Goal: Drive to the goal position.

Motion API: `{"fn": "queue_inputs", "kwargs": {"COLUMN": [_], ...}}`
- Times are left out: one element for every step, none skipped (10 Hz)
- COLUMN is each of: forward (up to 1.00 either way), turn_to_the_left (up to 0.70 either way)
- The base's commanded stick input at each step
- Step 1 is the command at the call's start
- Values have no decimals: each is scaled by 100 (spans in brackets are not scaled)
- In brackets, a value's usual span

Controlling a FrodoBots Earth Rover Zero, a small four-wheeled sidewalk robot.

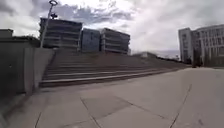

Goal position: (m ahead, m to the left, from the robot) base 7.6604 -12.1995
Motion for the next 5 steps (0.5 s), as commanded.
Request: {"fn": "queue_inputs", "kwargs": {"forward": [51,50,50,50,63], "turn_to_the_left": [-50,-16,1,1,1]}}
